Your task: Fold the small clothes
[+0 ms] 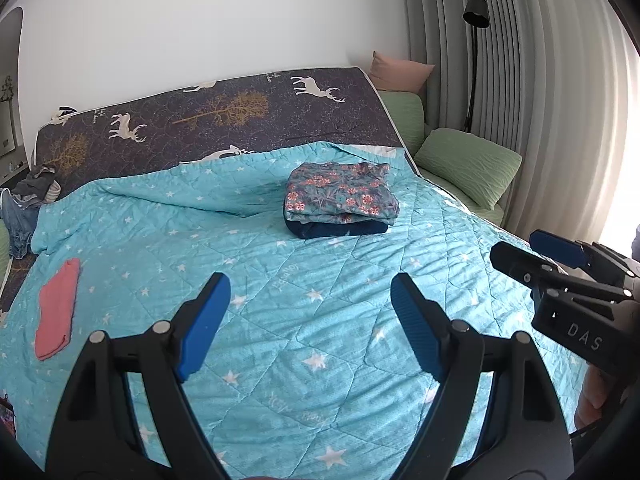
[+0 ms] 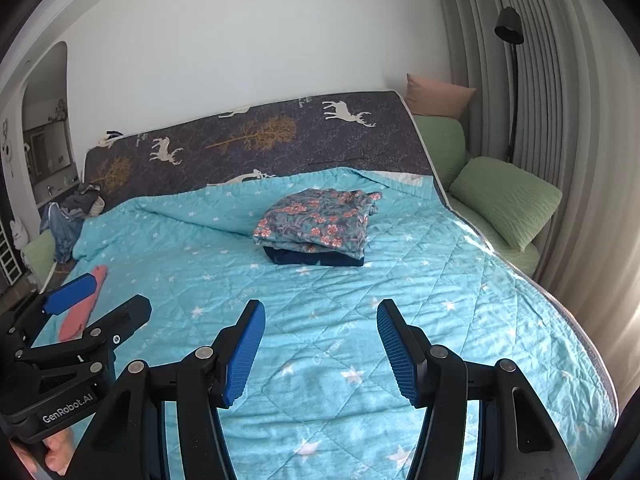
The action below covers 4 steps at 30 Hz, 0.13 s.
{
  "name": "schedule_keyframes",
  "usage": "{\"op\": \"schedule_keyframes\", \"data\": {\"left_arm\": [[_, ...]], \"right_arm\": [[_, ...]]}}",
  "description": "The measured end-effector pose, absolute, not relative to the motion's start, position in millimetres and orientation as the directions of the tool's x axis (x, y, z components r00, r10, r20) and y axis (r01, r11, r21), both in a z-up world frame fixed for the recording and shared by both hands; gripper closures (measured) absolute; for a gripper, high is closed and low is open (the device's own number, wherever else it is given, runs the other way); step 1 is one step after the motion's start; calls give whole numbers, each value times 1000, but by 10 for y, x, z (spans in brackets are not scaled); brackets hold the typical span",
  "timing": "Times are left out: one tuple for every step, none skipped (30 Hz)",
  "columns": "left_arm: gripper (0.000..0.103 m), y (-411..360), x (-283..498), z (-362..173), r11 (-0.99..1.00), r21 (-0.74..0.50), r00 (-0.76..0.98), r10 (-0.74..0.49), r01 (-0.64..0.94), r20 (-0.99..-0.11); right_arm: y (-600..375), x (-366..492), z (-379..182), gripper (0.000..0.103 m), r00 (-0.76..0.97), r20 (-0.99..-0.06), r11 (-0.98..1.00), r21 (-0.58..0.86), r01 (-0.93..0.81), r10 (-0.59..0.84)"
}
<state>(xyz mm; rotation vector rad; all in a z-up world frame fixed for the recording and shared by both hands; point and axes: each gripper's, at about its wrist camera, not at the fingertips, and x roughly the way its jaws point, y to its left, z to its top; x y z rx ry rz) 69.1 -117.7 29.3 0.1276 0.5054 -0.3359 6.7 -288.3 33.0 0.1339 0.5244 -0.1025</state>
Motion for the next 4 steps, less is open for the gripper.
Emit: {"op": "schedule_keyframes", "data": {"left_arm": [[21, -1177, 689, 292, 937, 34, 821, -287, 348, -494], [20, -1175, 685, 293, 937, 31, 820, -290, 349, -494], [20, -1174, 687, 293, 936, 28, 818, -291, 350, -496], [20, -1169, 689, 292, 936, 27, 818, -292, 350, -496]], "right_arm": [[-2878, 69, 330, 43, 860, -506, 986, 101, 131, -62], [-2874, 68, 331, 43, 860, -506, 986, 100, 130, -62], [-2875, 71, 330, 43, 860, -506, 987, 100, 129, -61], [-2873, 72, 332, 43, 860, -506, 987, 100, 128, -60]]}}
